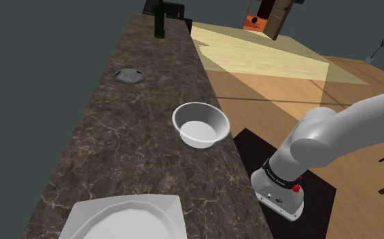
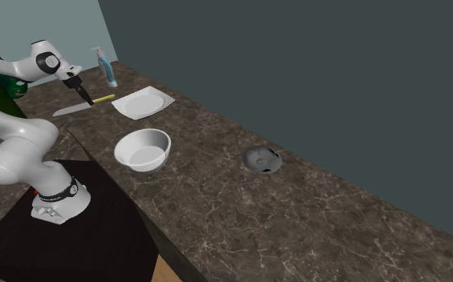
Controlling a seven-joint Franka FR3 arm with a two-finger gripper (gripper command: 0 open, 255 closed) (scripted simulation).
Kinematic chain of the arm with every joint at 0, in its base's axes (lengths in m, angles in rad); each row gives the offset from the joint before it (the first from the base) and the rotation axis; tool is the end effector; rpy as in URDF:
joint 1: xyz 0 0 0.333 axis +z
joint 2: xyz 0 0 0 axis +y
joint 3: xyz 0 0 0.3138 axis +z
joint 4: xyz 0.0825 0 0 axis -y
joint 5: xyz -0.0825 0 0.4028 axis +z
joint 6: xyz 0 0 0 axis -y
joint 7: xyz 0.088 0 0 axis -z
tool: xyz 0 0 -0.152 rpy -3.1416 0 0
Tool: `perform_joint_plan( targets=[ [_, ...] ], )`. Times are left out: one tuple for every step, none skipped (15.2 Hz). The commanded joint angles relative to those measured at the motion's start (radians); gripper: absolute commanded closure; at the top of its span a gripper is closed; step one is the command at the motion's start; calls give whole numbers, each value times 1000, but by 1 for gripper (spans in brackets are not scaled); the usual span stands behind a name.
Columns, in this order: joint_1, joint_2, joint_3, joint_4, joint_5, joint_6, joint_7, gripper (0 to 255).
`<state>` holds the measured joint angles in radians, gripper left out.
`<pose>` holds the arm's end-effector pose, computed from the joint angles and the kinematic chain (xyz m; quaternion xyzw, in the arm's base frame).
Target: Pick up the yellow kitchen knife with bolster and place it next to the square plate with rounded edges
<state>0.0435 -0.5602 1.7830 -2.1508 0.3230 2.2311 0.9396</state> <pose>-0.1531 0.5432 0.2761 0.9273 0.3445 0.1447 0.0215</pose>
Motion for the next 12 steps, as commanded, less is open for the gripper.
perform_joint_plan(
  targets=[
    [30,10,-32,12,-15,-29,10,0],
    [59,20,-63,26,-30,-58,19,0],
    [87,28,-93,42,-43,-88,28,0],
    [108,33,-115,55,-52,-112,33,0],
    [108,33,-115,55,-52,-112,33,0],
    [109,33,-116,55,-52,-112,33,0],
    [108,33,-116,55,-51,-112,33,0],
    [108,33,-116,55,-51,-112,33,0],
    [108,33,-116,55,-51,-112,33,0],
    [108,33,-116,55,-51,-112,33,0],
    [108,33,-116,55,-51,-112,33,0],
    [108,33,-116,55,-51,-112,33,0]
  ],
)
